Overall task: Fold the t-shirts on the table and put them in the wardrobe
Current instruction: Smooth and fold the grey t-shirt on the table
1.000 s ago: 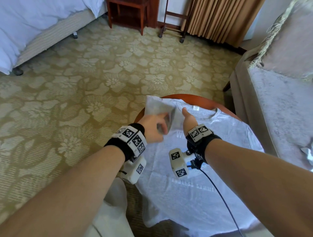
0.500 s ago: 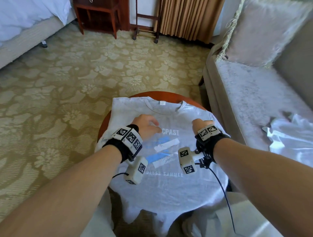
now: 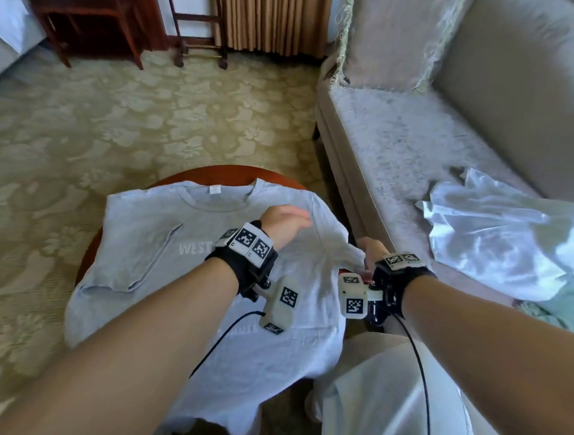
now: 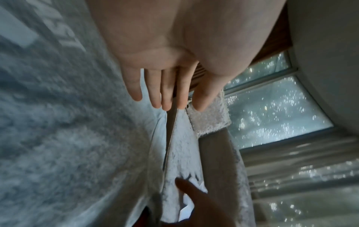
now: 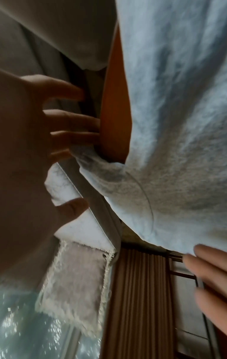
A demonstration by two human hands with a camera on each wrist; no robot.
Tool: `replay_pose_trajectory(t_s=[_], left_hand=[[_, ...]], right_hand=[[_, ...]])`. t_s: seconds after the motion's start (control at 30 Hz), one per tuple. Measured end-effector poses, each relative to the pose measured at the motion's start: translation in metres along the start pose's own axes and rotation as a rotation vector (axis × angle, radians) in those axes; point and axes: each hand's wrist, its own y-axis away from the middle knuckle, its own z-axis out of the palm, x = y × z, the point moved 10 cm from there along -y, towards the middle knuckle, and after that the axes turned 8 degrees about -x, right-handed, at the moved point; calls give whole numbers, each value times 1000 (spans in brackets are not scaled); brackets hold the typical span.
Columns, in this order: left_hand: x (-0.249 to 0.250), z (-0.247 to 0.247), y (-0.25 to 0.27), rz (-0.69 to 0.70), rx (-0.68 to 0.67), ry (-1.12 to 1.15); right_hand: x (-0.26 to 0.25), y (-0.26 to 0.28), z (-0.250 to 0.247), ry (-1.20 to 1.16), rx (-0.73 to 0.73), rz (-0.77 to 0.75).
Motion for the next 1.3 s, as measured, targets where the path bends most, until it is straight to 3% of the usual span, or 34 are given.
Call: replay_pose_trajectory(t_s=[0.23,0.4,0.53,0.63,0.77,0.97,1.07,1.17,1.3], left_hand=[[-36,54,-37,-65,-139,-351],[-41,63,-44,-27,-178,-355],[-35,57,-42,15,-174,-283],[-29,45,-37,45,-119,-186],[-27,19,-26,-6,-20,-195],[-21,-26,1,-28,57,-195],[-24,-45,14,-31,89,-160],[-34,-69,27,-63,136,-102],[-49,-119,43,-99,259,-14]], right_hand=[[14,-15,5,-167,-96,70],[5,-27,-5,-220,-116,16],[-4,-40,-16,-224,-51,-53],[-10,-46,-29,-222,26,-76],[-53,31,-25,-107,159,-235],[-101,84,14,114,272,-518],[-109,92,55,336,199,-563],[-99,89,100,522,56,-517],[-102,80,126,506,9,-448]])
